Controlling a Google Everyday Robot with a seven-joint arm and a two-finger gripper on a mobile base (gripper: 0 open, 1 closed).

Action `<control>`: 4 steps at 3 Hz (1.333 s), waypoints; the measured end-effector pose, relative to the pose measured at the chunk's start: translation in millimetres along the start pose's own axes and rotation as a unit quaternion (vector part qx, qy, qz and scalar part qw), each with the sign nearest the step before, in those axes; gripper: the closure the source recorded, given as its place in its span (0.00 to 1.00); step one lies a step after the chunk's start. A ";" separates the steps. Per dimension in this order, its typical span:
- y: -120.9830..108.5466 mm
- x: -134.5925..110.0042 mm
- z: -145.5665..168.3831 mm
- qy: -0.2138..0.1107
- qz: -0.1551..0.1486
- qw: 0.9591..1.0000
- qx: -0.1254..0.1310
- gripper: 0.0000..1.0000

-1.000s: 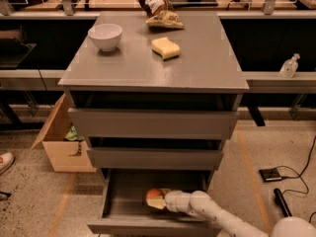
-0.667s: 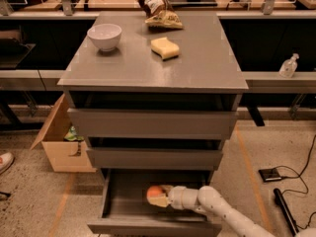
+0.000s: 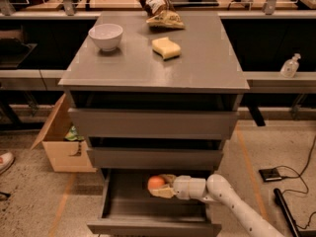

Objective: Pick orange from bottom drawer and place on counter

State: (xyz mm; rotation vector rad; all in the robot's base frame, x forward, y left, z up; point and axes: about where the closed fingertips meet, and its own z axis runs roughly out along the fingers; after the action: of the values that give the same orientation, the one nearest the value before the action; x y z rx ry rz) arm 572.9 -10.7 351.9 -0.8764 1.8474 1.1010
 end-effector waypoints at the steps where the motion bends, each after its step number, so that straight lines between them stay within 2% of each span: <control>1: 7.4 1.7 0.0 0.004 -0.002 1.000 -0.017 1.00; 2: 7.1 1.6 0.6 0.004 -0.002 1.000 -0.016 1.00; 3: 35.9 -24.1 -9.6 -0.010 -0.041 0.998 -0.046 1.00; 4: 87.0 -80.7 -41.9 -0.021 -0.123 0.990 -0.059 1.00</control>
Offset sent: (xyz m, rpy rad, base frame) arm -0.0073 0.0023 0.0017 0.0077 0.0037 0.0371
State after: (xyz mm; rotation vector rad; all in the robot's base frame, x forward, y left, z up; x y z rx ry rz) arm 522.9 -2.7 467.0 -1.1085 1.6017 1.0714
